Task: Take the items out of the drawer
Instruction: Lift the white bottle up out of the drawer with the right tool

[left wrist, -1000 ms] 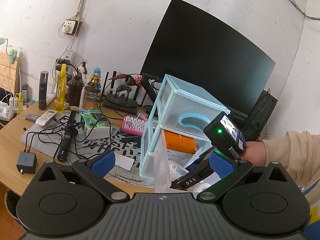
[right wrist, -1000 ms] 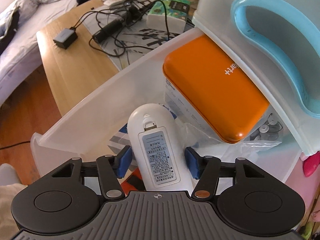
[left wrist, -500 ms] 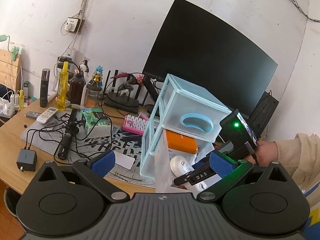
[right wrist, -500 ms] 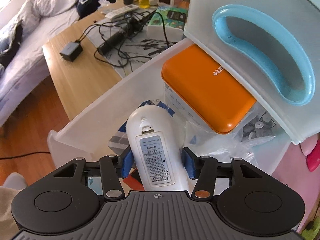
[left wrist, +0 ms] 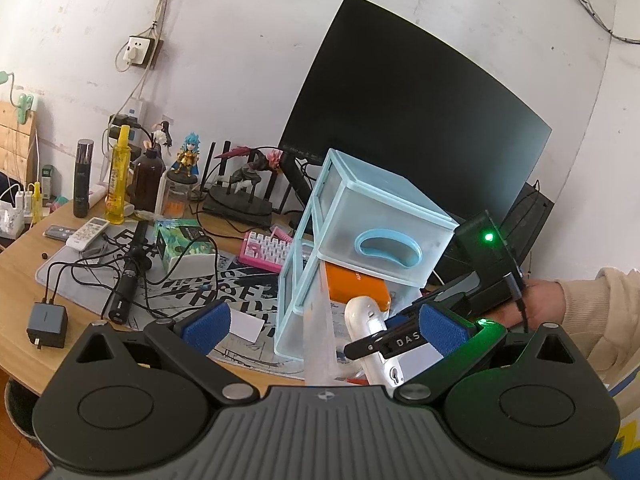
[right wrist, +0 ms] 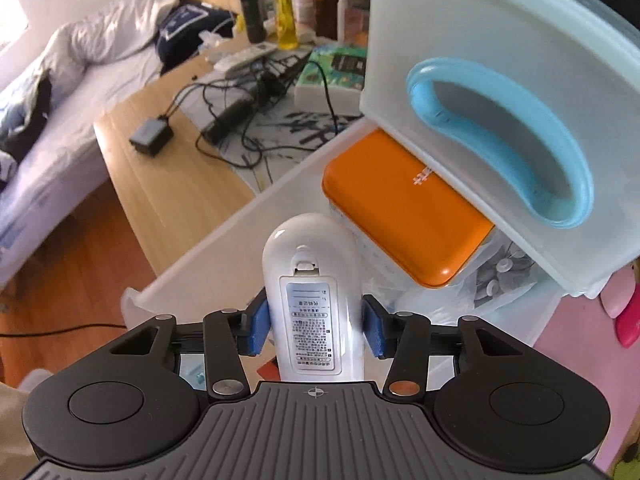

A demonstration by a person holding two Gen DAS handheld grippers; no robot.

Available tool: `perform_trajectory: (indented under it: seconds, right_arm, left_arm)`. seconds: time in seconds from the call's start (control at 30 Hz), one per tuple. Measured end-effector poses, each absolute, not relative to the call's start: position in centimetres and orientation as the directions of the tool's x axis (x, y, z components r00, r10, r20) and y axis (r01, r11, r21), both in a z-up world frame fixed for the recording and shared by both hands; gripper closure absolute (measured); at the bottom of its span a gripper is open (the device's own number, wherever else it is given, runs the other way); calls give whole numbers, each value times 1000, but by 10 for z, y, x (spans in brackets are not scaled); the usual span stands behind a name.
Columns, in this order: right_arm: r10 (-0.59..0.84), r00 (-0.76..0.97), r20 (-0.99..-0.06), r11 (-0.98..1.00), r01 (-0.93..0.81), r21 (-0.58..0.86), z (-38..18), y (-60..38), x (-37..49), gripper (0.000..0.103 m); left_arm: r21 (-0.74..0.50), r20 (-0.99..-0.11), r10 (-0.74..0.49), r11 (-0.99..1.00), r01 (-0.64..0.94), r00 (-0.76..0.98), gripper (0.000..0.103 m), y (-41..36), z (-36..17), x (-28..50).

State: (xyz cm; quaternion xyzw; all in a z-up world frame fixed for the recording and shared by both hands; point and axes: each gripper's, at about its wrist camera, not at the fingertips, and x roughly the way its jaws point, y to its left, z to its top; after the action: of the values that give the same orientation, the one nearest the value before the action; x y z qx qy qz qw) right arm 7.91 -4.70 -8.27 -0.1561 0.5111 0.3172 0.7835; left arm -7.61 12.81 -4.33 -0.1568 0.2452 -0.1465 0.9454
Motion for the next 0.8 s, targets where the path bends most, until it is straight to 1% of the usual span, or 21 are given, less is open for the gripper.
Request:
perform_trajectory:
  seconds: [0.27, 0.57, 0.8]
  right_arm:
    - [385, 320, -866, 764, -636, 104, -71, -52, 76, 53]
    - [405, 345, -847, 777, -618, 120, -74, -55, 72, 53]
    - [427, 381, -820, 787, -603, 130, -64, -61, 68, 53]
  left_arm:
    - [-363, -413, -376, 903, 229, 829, 0, 122, -41, -70]
    - [-364, -407, -398, 896, 254, 822, 0, 115, -40, -68]
    - [-354, -405, -400, 898, 262, 822, 0, 111, -38, -69]
